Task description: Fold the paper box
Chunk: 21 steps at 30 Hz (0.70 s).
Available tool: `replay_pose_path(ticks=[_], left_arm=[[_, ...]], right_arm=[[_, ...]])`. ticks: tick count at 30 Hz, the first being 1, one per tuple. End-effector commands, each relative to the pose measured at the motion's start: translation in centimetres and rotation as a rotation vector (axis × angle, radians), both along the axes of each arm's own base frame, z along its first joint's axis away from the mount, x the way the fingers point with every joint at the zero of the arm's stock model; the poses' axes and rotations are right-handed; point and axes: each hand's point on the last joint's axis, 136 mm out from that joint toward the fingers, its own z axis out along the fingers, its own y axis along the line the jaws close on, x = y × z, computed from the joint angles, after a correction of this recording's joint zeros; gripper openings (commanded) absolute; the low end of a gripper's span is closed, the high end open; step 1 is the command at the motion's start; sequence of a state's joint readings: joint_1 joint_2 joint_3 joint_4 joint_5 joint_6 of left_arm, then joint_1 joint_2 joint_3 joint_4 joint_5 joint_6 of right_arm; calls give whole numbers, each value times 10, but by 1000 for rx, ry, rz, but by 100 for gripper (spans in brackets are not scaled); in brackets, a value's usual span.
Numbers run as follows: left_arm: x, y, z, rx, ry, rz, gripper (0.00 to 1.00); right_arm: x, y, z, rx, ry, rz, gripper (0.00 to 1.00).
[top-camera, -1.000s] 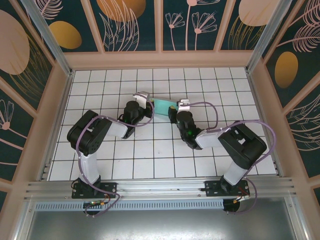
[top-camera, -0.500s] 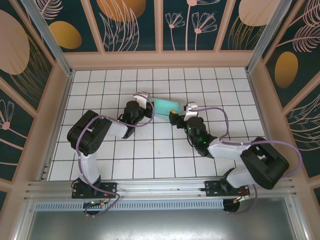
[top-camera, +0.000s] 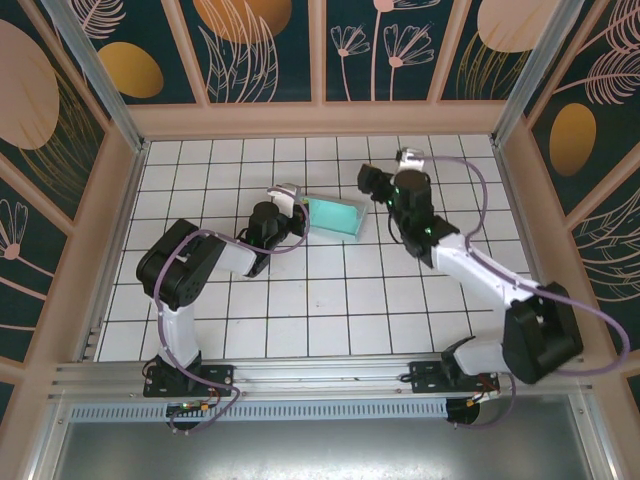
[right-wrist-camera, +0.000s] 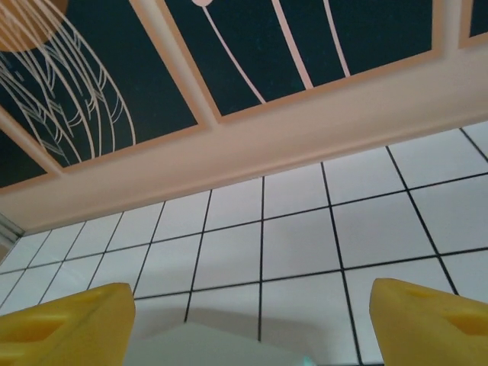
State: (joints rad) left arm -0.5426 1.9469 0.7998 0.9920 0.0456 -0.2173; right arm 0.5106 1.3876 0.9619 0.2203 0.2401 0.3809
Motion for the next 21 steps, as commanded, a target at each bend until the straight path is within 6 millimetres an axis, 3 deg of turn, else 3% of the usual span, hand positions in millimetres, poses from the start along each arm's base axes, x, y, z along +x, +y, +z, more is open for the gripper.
replay_pose_path(ticks=[1,5,8,13,21], left_arm=[[0,-7,-6,-1,10,-21,0],[0,-6,-9,14,14,-17,0],[-1,-6,-12,21,19,-20,0],[-2,-7,-12,17,22,-29,6],[-4,-6,-10,14,16,-27,15]], right_arm=[[2,30,-48,-4,267,109,81],[16,61,-55,-11,311,192,79],[21,71,-67,-43,343,208,74],[17,77,-94,-53,408,235,73],[14,76,-117,-62,449,233,73]])
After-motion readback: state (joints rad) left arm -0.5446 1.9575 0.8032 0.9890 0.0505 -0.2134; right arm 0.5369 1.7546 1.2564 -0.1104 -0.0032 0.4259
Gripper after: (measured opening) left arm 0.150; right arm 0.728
